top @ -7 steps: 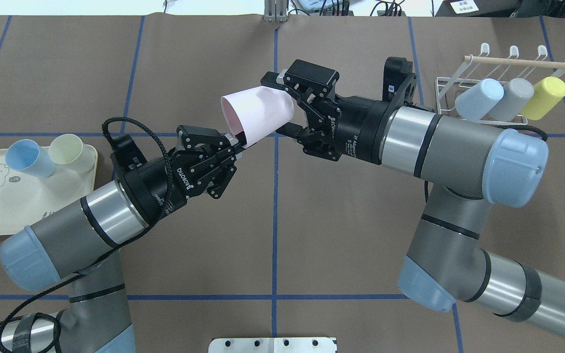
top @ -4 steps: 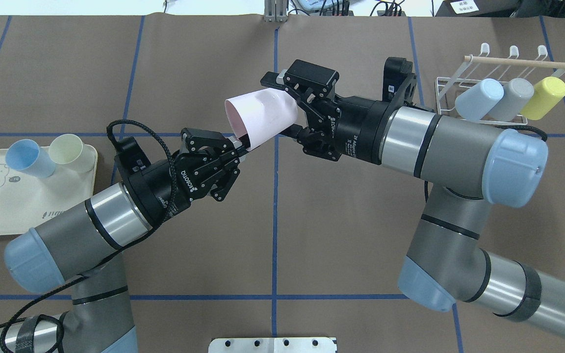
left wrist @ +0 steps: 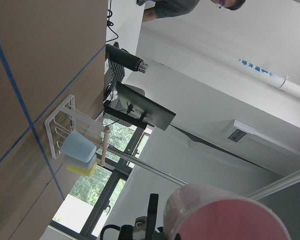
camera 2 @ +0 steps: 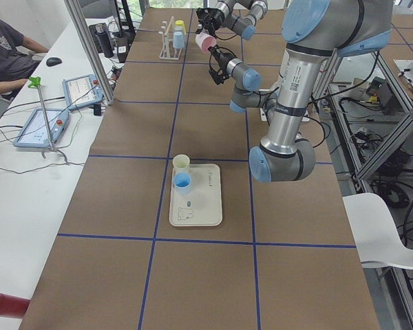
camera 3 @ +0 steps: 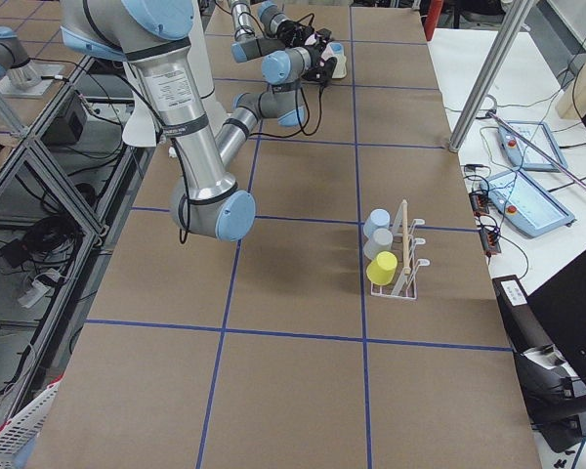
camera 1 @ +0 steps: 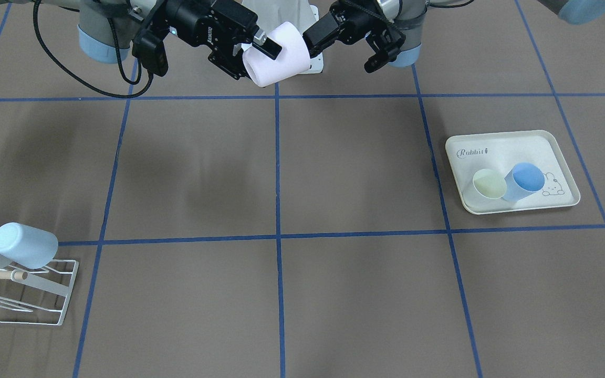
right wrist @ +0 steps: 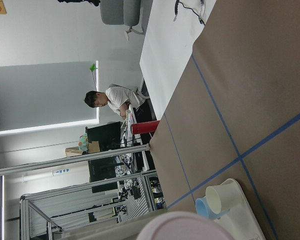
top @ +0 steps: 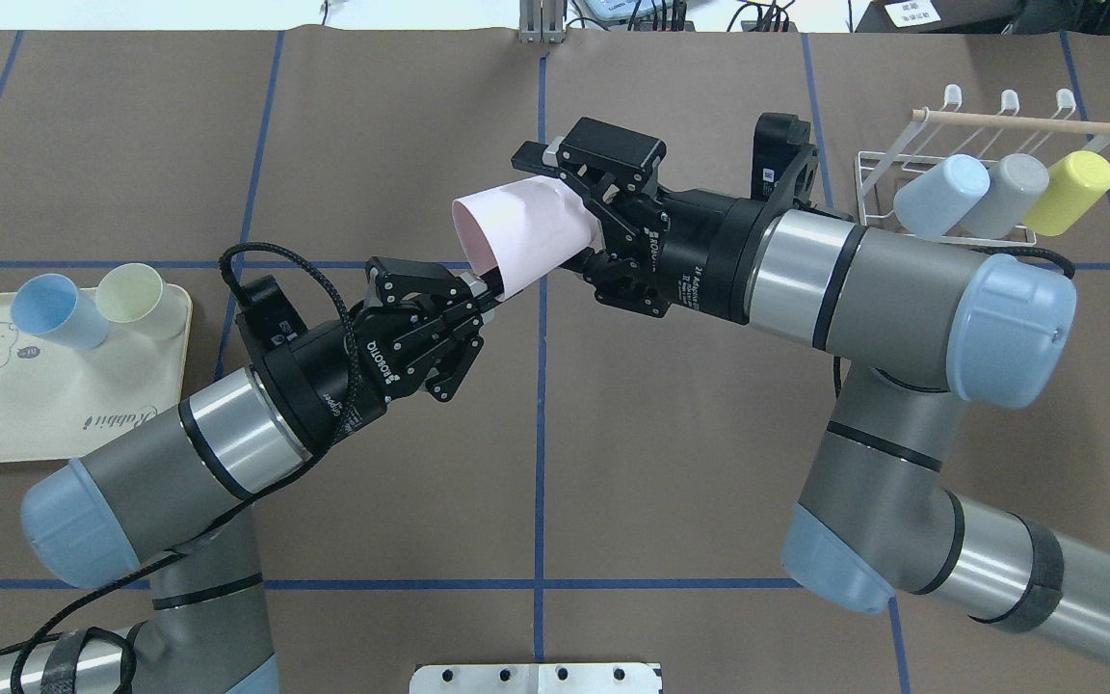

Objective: Transfer IKEA cup to right arm and place on rack

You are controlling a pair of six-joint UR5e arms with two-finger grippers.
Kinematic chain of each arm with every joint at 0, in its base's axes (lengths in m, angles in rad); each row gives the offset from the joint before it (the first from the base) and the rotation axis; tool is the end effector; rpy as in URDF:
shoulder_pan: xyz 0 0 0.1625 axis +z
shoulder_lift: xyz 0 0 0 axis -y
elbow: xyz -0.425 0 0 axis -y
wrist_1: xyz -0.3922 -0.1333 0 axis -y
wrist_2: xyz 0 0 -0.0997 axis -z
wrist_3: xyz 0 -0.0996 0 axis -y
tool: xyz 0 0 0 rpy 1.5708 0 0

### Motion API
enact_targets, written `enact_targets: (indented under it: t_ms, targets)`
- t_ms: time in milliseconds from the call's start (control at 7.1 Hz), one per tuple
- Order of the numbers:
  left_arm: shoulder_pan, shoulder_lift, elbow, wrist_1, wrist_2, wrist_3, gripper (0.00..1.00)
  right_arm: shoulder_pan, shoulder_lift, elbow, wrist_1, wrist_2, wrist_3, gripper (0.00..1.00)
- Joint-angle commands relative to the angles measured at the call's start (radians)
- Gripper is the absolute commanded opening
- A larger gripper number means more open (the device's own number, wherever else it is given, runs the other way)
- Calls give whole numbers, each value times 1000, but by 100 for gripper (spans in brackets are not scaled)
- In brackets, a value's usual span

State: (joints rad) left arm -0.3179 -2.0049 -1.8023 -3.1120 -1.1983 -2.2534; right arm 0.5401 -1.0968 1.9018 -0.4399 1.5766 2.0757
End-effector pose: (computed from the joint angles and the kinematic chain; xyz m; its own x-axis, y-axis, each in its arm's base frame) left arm 0.4245 -0.3182 0.1706 -0.7969 -0.3563 -0.4878 0.0858 0.7326 -0.6752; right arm -0.3805 -0.3829 0.1292 -0.5145 0.2555 0.8185 -0.2979 0.8419 -0.4500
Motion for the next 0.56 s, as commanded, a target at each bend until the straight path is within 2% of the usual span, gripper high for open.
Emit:
enact_targets:
  t_ms: [0,141,282,423]
  targets:
    - [8,-8,0,4,2,0,13,1,2,-6,1,2,18,1]
    - [7,0,1,4,2,2,92,0,2,-7,1,3,18,0]
    - [3,0,1,3,2,27,100,0,0,-7,7,3,18,0]
    - [5,5,1,1,2,110,100,4,-2,-7,22,3,17,0]
